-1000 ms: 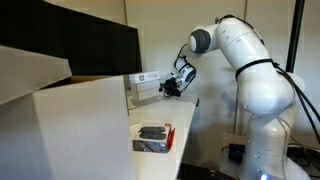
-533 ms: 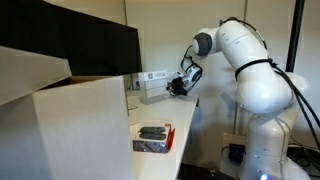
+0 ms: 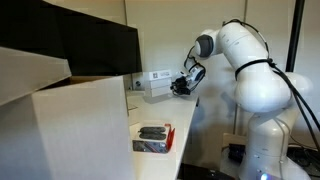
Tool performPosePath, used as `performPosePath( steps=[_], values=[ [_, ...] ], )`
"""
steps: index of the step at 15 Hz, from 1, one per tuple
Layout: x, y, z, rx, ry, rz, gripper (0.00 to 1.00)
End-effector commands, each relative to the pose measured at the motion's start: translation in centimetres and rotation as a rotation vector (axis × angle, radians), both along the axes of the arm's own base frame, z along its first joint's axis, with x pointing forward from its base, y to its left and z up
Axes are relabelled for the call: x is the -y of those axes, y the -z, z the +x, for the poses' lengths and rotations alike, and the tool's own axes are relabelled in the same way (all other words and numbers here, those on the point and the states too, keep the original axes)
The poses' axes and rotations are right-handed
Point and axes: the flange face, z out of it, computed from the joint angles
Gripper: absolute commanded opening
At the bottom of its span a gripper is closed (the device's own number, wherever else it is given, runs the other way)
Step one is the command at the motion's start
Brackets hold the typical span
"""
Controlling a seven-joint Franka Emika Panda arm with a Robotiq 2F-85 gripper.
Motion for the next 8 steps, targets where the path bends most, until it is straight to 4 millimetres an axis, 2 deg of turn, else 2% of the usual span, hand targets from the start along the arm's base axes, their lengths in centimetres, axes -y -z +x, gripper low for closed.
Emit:
performPosePath(
  steps=[1, 8],
  values=[
    [-0.4, -1.2, 1.2, 0.010, -0.031, 0.024, 0.58],
    [-1.0, -1.9, 2.5, 0.021, -0.044, 0.029, 0.58]
  ],
)
